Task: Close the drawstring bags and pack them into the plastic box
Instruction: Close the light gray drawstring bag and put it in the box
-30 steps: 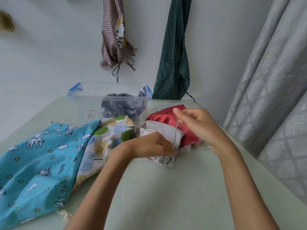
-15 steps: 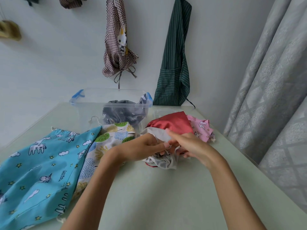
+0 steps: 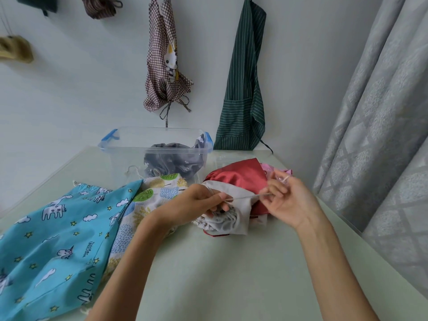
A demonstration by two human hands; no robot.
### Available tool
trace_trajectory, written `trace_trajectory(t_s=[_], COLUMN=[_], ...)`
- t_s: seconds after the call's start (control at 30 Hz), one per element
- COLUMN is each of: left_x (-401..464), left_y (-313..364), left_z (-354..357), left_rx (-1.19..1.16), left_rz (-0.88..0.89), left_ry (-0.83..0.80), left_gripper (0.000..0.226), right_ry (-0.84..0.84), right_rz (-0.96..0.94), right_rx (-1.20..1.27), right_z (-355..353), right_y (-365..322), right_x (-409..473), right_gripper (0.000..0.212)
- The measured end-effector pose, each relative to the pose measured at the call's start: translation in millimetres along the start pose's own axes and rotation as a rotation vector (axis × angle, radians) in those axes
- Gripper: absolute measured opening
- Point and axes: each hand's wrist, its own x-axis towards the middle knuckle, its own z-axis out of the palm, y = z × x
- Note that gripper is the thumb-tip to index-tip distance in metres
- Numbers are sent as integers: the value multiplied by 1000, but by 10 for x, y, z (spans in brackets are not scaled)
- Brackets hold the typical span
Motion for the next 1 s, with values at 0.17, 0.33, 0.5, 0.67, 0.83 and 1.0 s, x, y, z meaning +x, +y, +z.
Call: trace_trajectory(t_s=[0.17,0.33,0.5,0.67,0.83,1.0], left_x=[30,19,8,-2,-82,-90], left_y=[36,46,69,61,91,96], left_z=[76,48,63,39,-20,-15], left_rx=[-8,-13,-62,-52,-156,-174], left_rz=[15,66,76,81,2,-72], left_ry=[99,200,206,207,94,81], left_gripper=[27,20,18,25,26,26], right_ry=[165,-15,-230,-339,-178,-190], right_rz=[10,46,-80,-69,-182,-289], right_rx=[-1212,-1598,-1609,-1560,-1306,-1241], right_z=[-273,-210,49,64,5,80], right_y=[-253,-429,-243,130,94,-88], right_x=[-99,-344,-385,-120,-79,-259], right_gripper=[22,37,58,29,7,7])
